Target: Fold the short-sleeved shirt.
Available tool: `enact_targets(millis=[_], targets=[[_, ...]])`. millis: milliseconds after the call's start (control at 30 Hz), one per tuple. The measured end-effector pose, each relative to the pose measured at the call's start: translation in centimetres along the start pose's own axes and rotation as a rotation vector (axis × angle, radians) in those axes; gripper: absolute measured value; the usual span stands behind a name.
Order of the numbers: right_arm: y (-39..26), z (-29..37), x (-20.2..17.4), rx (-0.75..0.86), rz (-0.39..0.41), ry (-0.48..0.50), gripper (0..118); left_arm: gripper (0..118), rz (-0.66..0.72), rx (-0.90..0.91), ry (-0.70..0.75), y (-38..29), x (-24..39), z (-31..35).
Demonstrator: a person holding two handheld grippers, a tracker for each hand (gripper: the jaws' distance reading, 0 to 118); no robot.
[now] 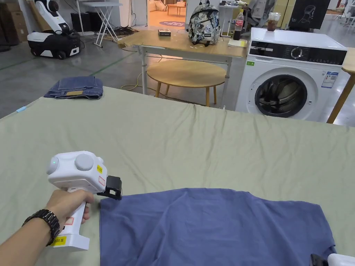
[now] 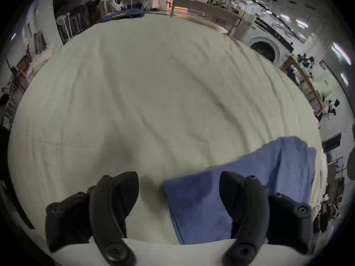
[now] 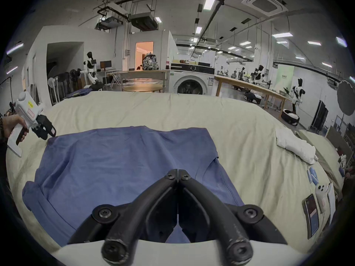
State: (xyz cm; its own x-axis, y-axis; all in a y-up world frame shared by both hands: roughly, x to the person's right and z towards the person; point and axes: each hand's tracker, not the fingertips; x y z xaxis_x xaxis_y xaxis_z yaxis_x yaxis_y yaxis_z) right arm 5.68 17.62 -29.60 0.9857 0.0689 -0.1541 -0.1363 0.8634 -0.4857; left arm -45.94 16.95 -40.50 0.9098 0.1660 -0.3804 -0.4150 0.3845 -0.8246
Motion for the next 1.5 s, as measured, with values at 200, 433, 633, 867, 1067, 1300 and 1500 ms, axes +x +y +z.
enact_targets(millis=[200,433,633,867,1067,1300,1500], targets=[[-0.4,-0.5,0.3,-0.019,-0.013,-0.004,0,48,-0.127,0.012,0.132,-0.8,1.0,-2.2],[-1.1,-1.3,0.8,-0.042,-0.029,0.008,0,0,-0.170,0.068,0.050,-0.8,1.2,-1.0],[1.3,-3.1,3.1,-0.052,-0.050,0.011,0,0,-0.147,0.186,0.034,0.1,0.6,3.0],[7.9,-12.5,8.3,-0.222,-0.071,0.035,33,0,-0.185,0.252,0.032,-1.0,1.8,5.1],[12.4,-21.9,10.5,-0.376,0.032,0.015,69,0,-0.174,0.251,0.033,-1.9,2.2,5.1],[11.9,-27.8,11.2,-0.474,-0.023,0.028,71,0,-0.155,0.251,0.027,-2.5,2.3,5.1],[11.0,-28.8,10.1,-0.542,-0.050,0.029,69,0,-0.149,0.244,0.033,-2.3,2.2,5.0]])
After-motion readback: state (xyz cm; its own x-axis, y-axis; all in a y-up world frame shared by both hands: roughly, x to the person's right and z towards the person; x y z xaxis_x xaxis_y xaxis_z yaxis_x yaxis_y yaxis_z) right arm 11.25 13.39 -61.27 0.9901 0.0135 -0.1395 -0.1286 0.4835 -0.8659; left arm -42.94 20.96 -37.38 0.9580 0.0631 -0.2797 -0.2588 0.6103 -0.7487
